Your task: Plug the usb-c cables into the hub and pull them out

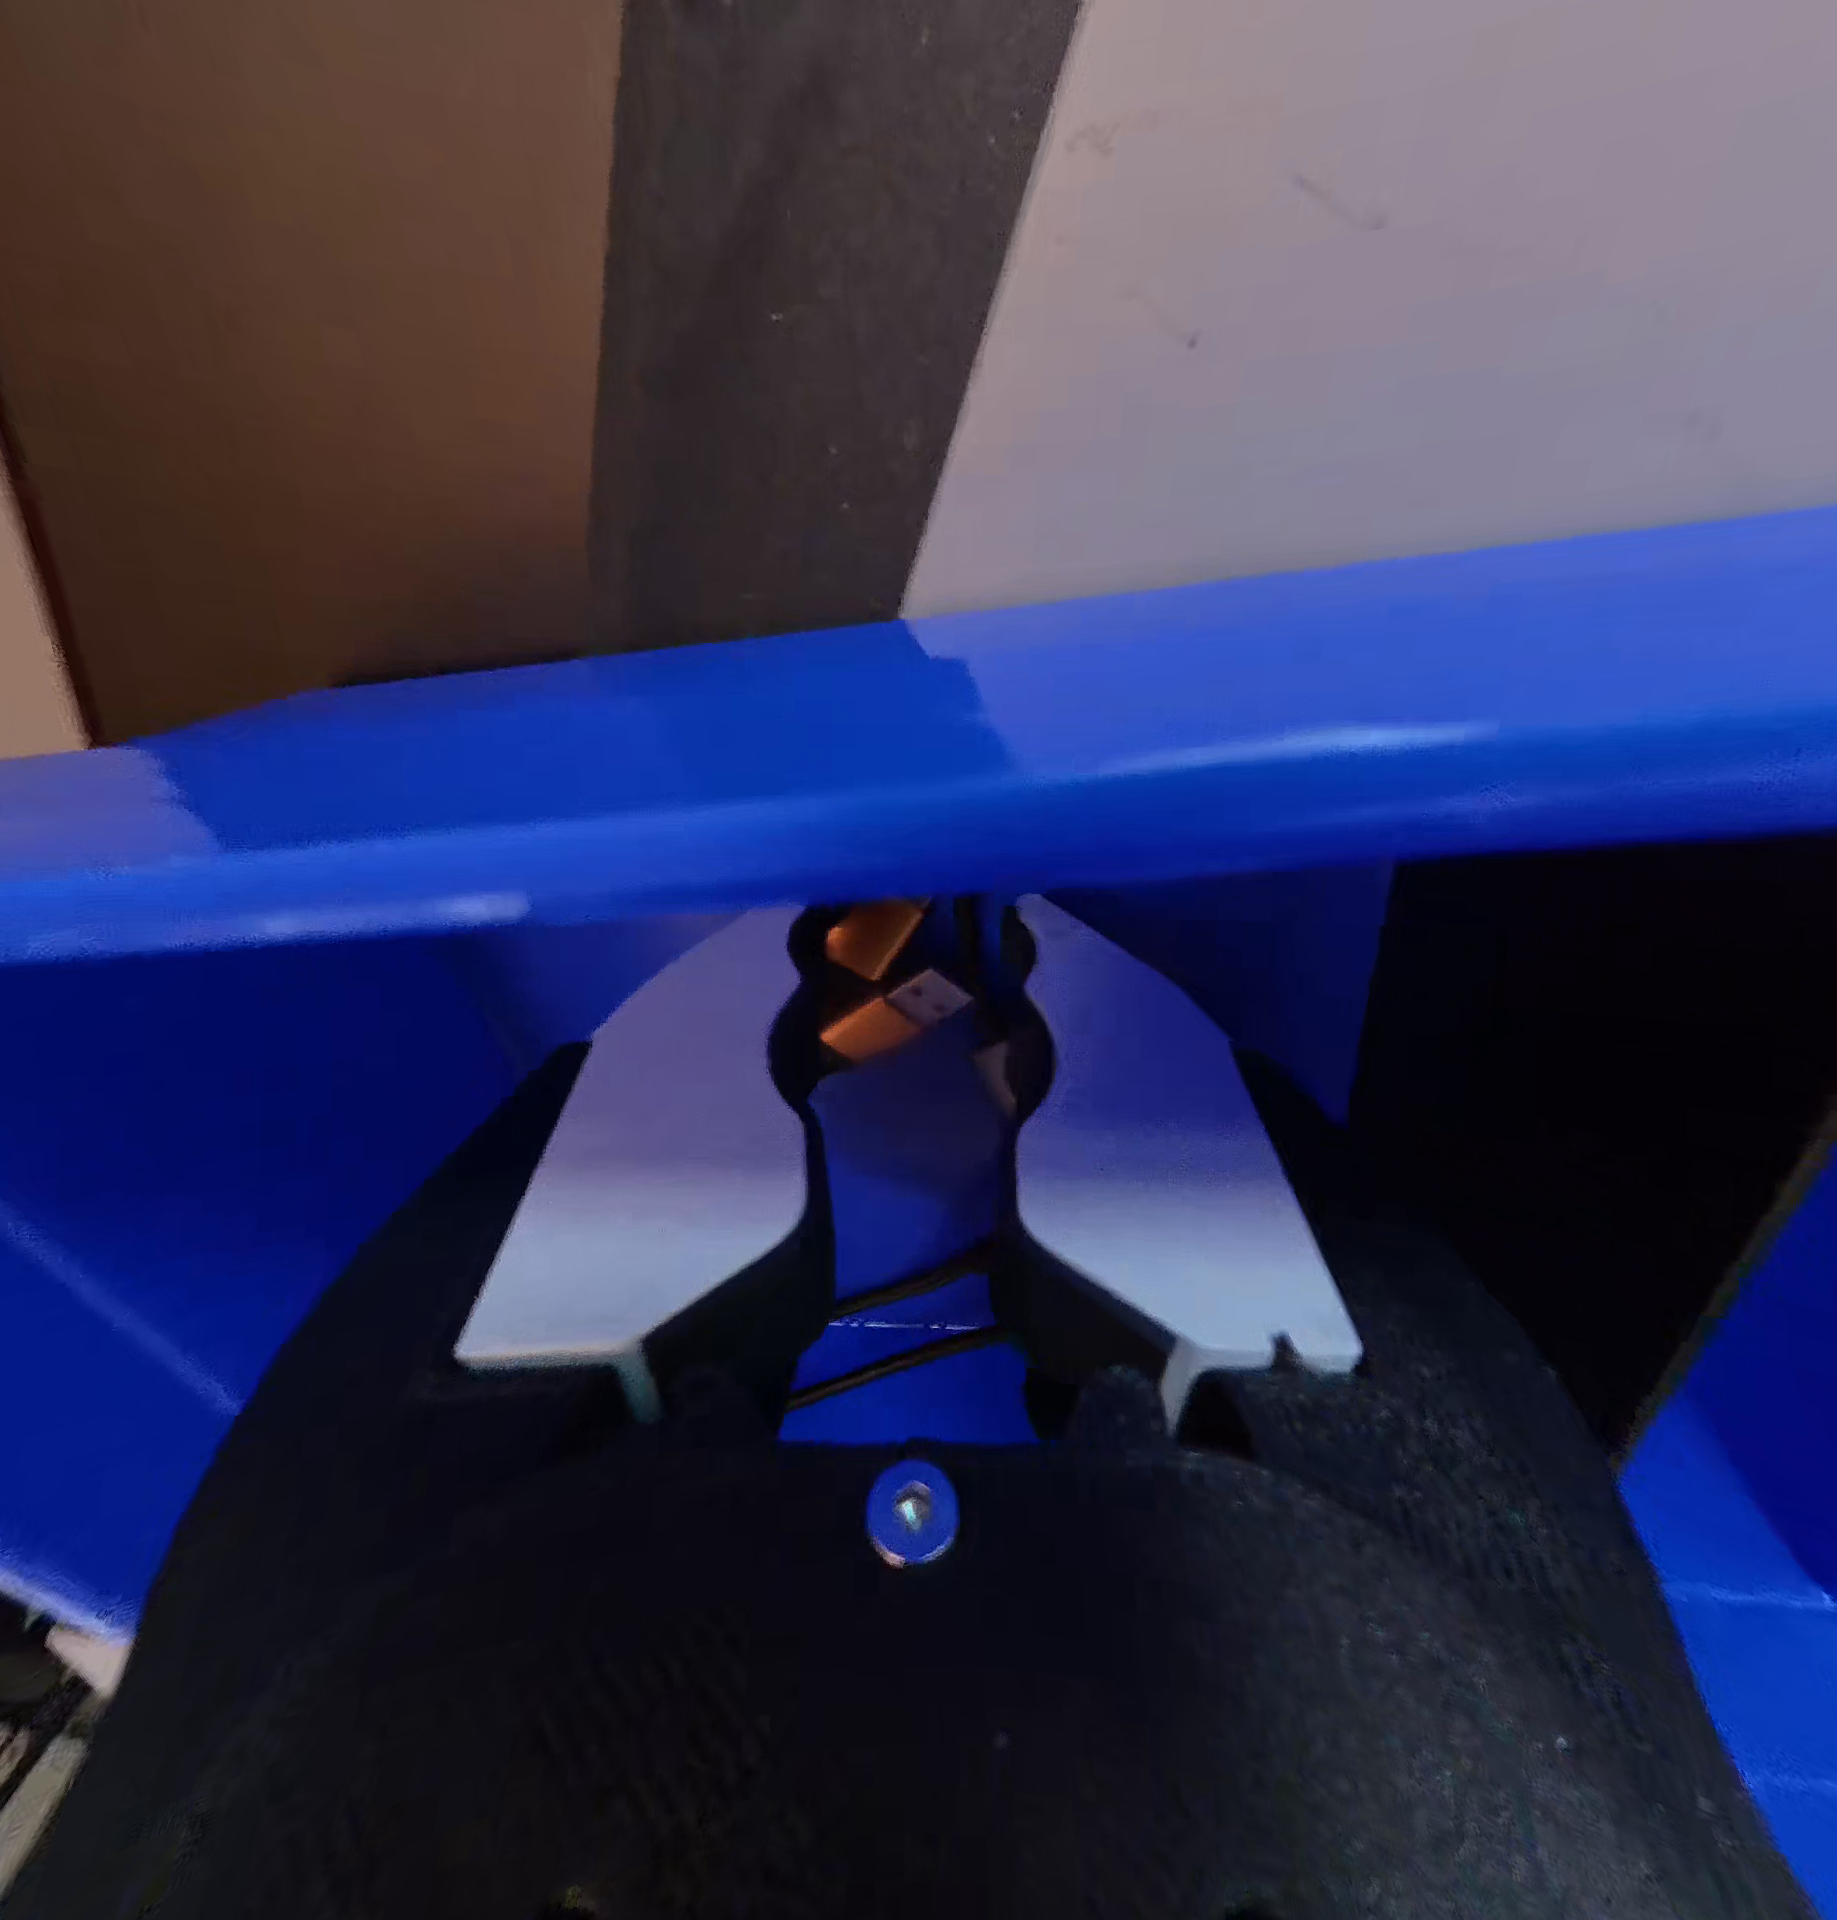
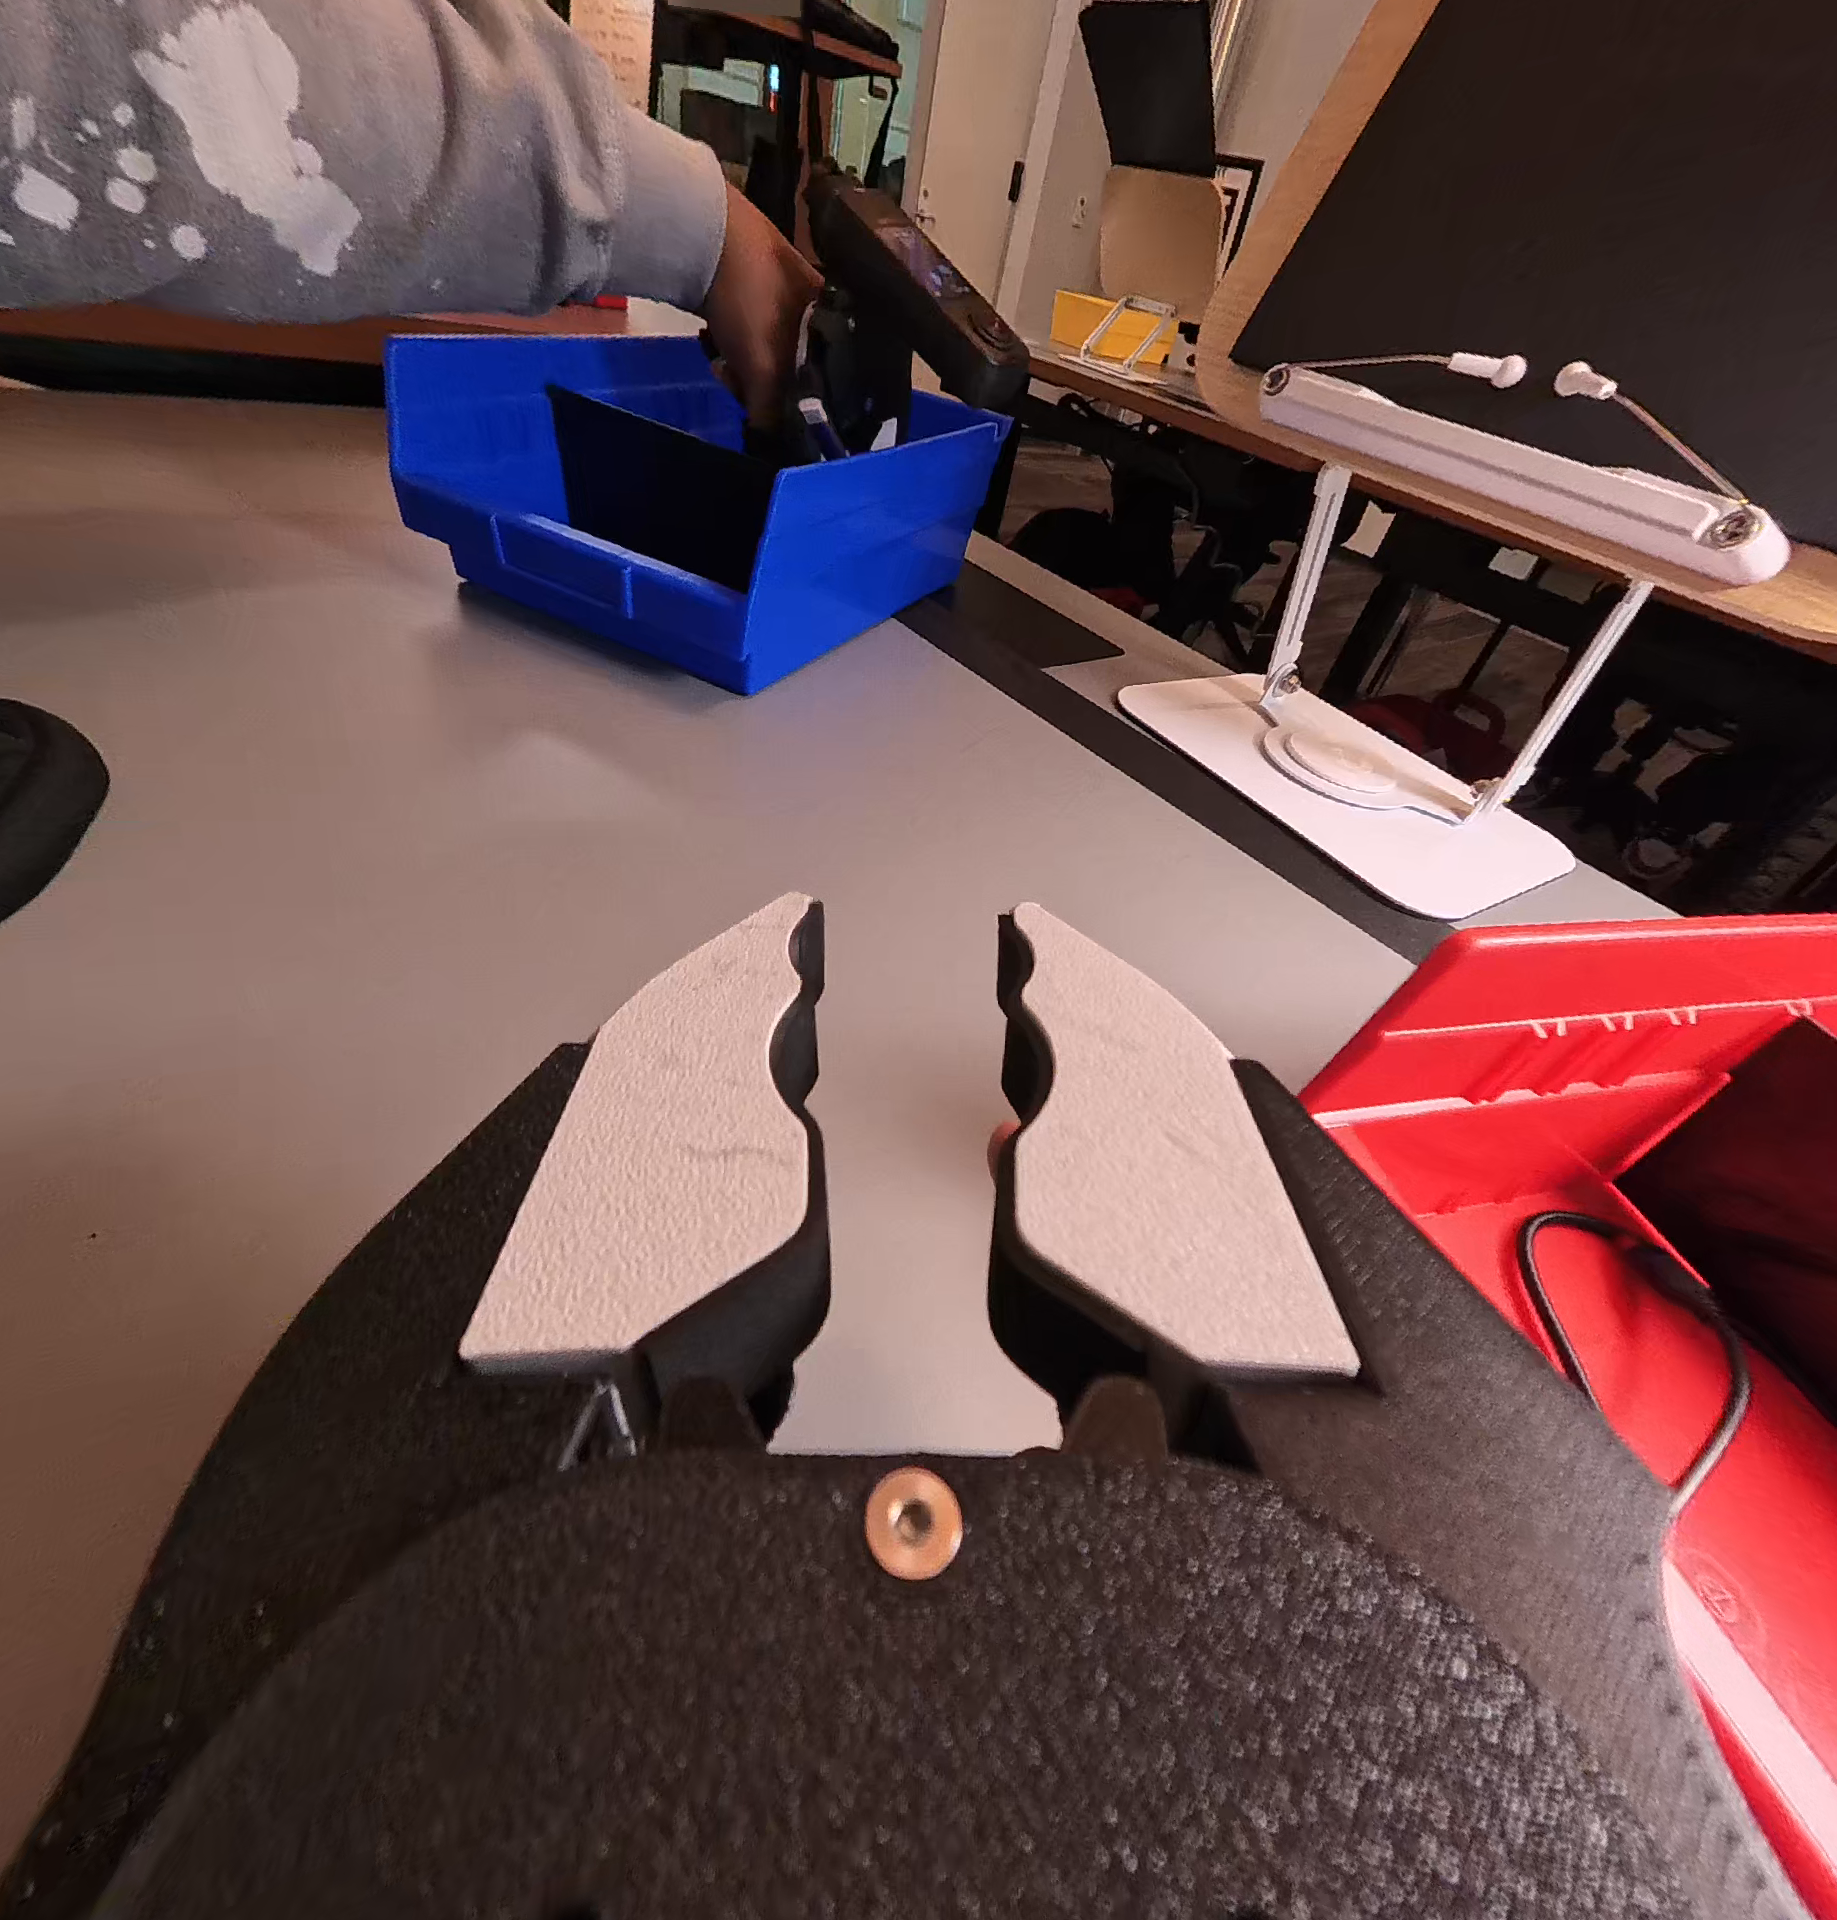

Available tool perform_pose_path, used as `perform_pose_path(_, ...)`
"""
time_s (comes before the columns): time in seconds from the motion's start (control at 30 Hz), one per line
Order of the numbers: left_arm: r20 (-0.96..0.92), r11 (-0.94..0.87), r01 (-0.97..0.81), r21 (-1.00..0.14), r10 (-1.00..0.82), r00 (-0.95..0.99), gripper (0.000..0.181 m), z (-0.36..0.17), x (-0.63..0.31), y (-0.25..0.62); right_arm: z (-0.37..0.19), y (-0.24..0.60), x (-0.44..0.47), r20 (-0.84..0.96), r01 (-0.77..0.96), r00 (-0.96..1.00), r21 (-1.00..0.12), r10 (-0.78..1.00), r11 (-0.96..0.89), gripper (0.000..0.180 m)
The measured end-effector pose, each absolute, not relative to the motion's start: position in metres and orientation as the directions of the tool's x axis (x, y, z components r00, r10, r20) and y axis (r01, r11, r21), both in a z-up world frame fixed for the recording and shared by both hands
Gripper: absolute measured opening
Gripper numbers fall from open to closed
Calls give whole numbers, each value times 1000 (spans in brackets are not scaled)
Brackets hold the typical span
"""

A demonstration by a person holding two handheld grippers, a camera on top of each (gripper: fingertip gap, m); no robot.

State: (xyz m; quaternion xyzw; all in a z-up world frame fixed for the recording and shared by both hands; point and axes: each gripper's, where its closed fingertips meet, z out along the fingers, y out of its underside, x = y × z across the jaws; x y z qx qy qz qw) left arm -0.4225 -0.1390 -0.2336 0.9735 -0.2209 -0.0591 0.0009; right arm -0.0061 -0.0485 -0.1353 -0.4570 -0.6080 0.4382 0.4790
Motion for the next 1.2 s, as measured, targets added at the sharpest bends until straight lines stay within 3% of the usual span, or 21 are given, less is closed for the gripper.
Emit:
perform_pose_path(0.13,-143,-908,-418,11,-415,898,27,-231,-425,-138,-136,-50,-6,195,139,-126,-967,973,212,31)
perform_pose_path(0.23,-192,-906,-419,-60,-402,895,5,-214,-427,-129,-136,-50,-5,203,138,-122,-966,972,219,31)
perform_pose_path(0.7,-309,-911,-335,-240,-255,916,4,-136,-443,-143,-129,-55,-1,224,118,-125,-964,966,239,30)
perform_pose_path(1.03,-447,-748,-256,-613,61,892,4,2,-429,-132,-120,-52,0,225,98,-108,-967,968,235,30)
perform_pose_path(1.2,-480,-612,-313,-726,126,868,4,75,-383,-127,-93,-50,-9,225,68,-79,-971,971,231,30)
